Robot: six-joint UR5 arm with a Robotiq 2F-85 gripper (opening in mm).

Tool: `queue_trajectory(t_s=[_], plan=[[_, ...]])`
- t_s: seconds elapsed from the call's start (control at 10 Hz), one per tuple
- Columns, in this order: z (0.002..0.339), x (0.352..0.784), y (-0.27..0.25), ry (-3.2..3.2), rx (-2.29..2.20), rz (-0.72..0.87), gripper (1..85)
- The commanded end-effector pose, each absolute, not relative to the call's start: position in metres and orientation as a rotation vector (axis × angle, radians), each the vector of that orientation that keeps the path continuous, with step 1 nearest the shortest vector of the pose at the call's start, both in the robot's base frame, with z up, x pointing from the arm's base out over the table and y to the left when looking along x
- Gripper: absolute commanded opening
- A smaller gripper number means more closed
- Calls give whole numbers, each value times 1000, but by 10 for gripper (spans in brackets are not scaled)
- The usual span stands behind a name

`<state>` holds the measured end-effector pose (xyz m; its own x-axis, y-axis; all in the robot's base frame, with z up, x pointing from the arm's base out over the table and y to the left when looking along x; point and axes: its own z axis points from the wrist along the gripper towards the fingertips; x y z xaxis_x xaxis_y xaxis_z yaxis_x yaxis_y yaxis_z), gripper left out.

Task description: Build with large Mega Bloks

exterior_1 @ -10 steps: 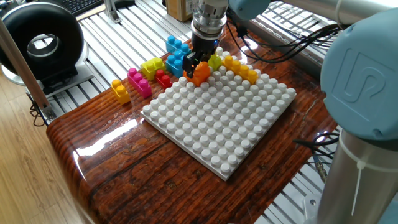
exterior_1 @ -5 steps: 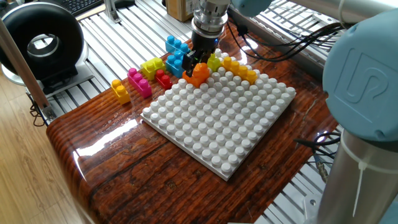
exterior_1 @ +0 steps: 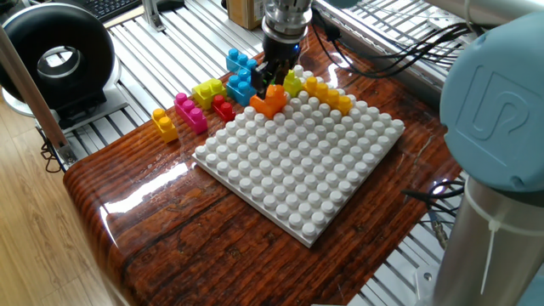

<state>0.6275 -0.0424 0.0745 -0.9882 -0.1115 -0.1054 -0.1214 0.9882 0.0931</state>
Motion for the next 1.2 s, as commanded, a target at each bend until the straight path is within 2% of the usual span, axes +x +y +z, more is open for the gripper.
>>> queue_trajectory(t_s=[0.0,0.1,0.2,0.5,0.6,0.8,1.0,1.1], plan=[[84,627,-40,3066,-108,144,397],[83,627,-40,3069,-122,143,380],[82,627,-42,3069,-165,135,447],[81,627,-41,3071,-141,150,403],[81,627,-40,3071,-136,155,413],[81,619,-41,3093,-177,153,530],[80,614,-43,3106,-229,145,583],[79,611,-44,3116,-245,142,643]])
